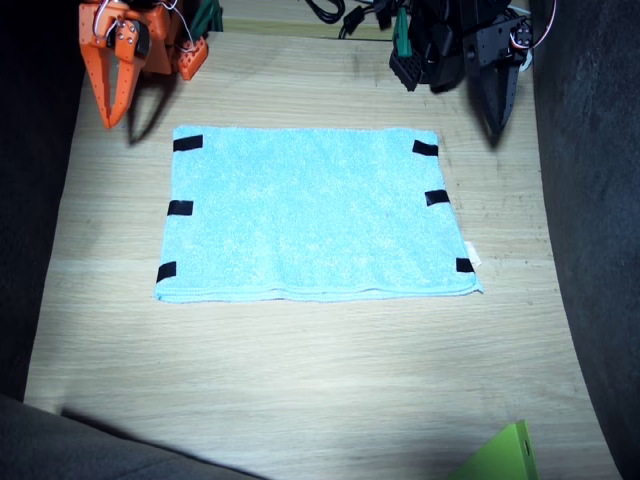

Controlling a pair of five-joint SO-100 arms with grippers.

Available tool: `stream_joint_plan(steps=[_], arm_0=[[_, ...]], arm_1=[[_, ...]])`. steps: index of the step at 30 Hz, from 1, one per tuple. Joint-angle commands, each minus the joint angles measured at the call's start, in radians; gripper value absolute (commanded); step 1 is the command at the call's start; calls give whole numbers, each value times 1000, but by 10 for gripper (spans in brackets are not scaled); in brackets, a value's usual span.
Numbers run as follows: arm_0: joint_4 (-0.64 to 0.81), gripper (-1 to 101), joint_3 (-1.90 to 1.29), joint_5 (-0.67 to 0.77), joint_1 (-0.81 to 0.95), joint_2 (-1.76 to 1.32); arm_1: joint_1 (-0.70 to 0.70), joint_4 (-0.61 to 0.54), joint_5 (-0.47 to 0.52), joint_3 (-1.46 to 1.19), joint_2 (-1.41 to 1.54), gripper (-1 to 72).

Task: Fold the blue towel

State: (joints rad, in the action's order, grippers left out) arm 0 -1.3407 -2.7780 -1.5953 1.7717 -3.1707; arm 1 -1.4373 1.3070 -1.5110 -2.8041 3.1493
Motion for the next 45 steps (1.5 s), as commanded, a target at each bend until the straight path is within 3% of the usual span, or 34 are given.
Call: stream_joint_plan(steps=[1,10,17,30,33,36,39,41,45], arm_0=[[12,-3,-2,170,2,-6],[12,-3,-2,167,2,-6],[12,-3,-2,173,6,-6],[54,-4,37,178,-8,-8],[83,-4,84,183,-17,52],[127,-4,173,143,2,201],[150,-4,318,86,2,423],[146,-4,449,51,-20,640],[133,-4,629,-43,-71,957]], arm_1=[[57,3,-86,28,2,0],[51,3,-78,28,2,0],[-2,-5,28,25,2,0],[-14,-71,61,101,-34,-1],[-20,-115,41,238,-282,-1],[-31,-31,3,489,-586,-1],[-32,12,49,680,-770,-1],[-48,49,158,816,-933,-1],[-78,37,161,969,-1230,-1]])
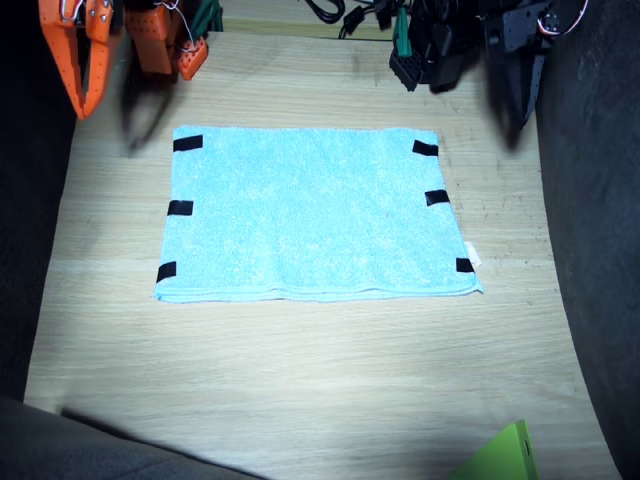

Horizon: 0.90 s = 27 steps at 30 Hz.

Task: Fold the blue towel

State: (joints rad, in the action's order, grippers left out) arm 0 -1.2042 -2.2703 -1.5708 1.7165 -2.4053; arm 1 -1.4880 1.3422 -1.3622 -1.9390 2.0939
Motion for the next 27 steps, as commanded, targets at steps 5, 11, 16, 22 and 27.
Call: stream_joint_plan(steps=[5,11,16,22,27], arm_0=[[-14,-4,215,-132,-77,405],[14,-3,239,-163,-101,603],[41,70,213,-163,-104,655],[23,150,230,-147,-140,660],[9,157,222,-133,-229,661]], arm_1=[[-54,12,61,249,-483,-1],[-71,-5,66,229,-523,25],[-112,18,104,189,-541,96],[-184,32,109,216,-643,181],[-238,32,103,219,-650,184]])
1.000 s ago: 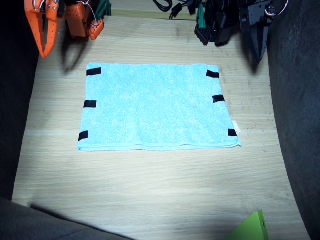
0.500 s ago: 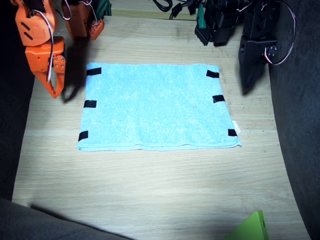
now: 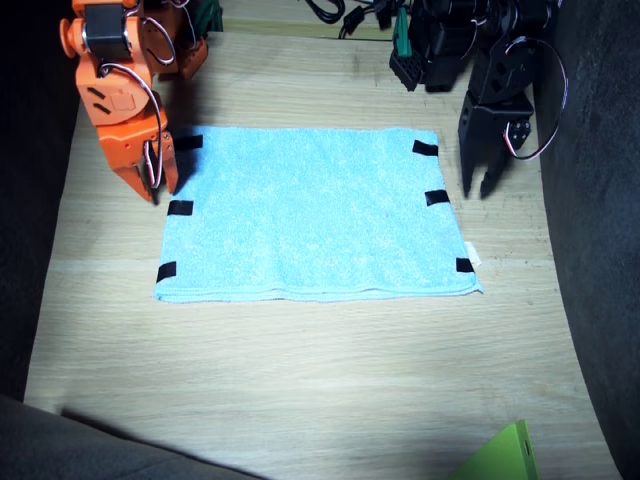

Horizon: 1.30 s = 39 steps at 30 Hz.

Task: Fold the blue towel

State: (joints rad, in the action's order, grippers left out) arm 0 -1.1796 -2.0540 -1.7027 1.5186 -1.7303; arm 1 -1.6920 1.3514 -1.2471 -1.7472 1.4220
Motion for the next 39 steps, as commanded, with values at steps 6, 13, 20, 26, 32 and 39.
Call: stream_joint_plan(steps=[6,13,20,26,32,39], arm_0=[[-20,157,37,26,-114,38],[-6,174,23,29,-92,40],[-14,179,8,28,-75,34],[-43,181,2,9,-84,37],[-94,178,-12,-12,-109,41],[-130,174,-26,-20,-146,60]], arm_1=[[-40,23,-14,29,11,177],[-41,28,-12,20,-3,179],[-49,40,-12,17,-41,185],[-51,31,-11,-9,-49,183],[-51,34,-9,-9,-48,181],[-57,34,-3,-9,-51,181]])
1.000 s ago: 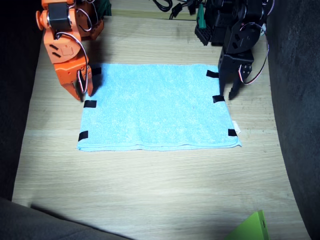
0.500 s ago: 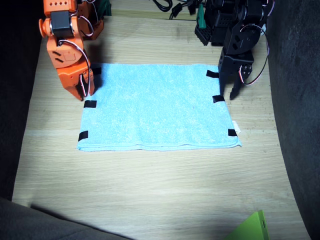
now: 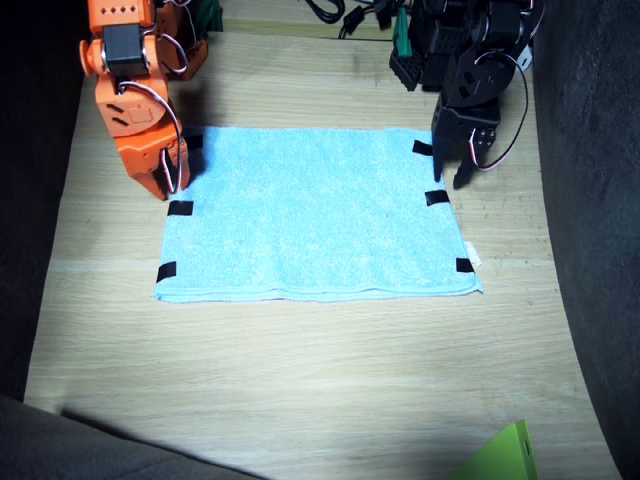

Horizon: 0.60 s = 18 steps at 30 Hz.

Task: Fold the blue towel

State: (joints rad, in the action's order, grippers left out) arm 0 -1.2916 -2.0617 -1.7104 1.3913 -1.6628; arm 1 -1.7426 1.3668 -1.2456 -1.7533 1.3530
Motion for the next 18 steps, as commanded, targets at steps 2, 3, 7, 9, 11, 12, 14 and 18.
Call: stream_joint_plan(steps=[2,3,7,9,11,12,14,18], arm_0=[[-31,174,-21,-14,-26,-8],[-38,173,-21,-18,-29,-9],[-41,171,-18,-21,-18,6],[-44,170,-5,-23,-18,35],[-51,170,8,-26,-17,51],[-54,170,15,-28,-15,61],[-54,166,37,-20,-6,87],[-55,165,97,3,15,133]], arm_1=[[-6,21,-3,-3,18,181],[-6,21,-2,-3,18,181],[-6,25,0,-3,21,183],[-8,26,0,-3,21,183],[-8,28,2,-3,21,183],[-8,28,2,-3,21,183],[-6,29,3,-3,21,183],[-2,28,3,-3,21,184]])
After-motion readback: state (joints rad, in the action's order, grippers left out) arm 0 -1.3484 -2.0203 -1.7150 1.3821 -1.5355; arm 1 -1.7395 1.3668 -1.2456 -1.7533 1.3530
